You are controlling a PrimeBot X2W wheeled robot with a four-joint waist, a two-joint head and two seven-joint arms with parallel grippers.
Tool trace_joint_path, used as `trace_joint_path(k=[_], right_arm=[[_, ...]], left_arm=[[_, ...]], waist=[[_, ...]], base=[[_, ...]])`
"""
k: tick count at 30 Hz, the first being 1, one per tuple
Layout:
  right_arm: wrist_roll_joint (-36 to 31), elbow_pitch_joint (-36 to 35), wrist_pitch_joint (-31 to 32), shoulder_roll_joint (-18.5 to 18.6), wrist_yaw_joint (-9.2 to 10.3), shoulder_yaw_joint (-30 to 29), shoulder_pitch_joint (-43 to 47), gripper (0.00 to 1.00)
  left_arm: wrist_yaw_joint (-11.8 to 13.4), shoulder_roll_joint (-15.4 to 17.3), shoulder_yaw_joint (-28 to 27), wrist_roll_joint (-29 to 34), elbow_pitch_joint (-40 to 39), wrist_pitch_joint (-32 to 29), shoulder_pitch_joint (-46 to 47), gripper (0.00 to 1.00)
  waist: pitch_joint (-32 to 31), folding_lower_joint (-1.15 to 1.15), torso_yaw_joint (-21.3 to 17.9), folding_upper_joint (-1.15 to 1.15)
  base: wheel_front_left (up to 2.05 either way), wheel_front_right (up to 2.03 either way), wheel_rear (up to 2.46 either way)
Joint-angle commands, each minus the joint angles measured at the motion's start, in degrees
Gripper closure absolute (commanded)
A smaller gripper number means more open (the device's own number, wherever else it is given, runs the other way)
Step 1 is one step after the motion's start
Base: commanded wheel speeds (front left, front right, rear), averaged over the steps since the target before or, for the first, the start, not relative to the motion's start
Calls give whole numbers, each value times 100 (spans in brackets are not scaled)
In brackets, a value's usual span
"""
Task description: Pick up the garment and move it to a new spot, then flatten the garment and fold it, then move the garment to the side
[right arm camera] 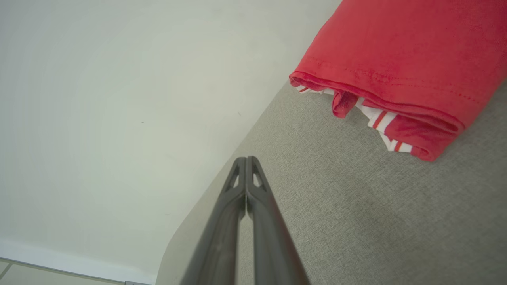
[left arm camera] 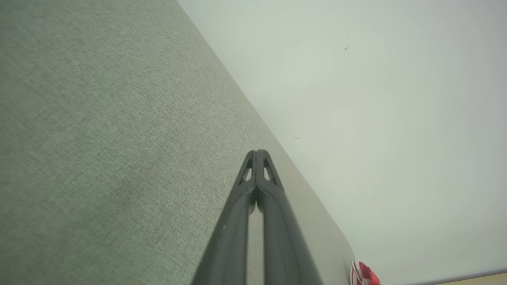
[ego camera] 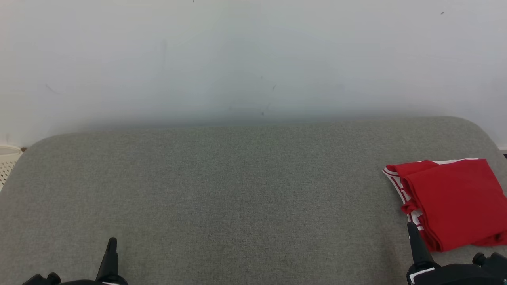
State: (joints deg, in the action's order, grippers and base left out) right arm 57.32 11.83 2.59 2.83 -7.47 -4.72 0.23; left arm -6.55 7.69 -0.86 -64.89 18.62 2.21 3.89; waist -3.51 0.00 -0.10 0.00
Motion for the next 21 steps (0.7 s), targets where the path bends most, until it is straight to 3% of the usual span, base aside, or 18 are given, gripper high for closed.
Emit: trace_joint_path(k=[1,21], right_arm=[[176,-45,30,13,-2,-35,-119,100],[1383,12,142,25,-3,-174,-296,100]], left_arm=[[6,-1,-46,-184,-84,-44,181,100],[33,-176,-151,-1102,-166,-349,342,100]], waist=[[7,0,0,0],[105,0,3,0]], base=[[0,0,0],[0,0,0]])
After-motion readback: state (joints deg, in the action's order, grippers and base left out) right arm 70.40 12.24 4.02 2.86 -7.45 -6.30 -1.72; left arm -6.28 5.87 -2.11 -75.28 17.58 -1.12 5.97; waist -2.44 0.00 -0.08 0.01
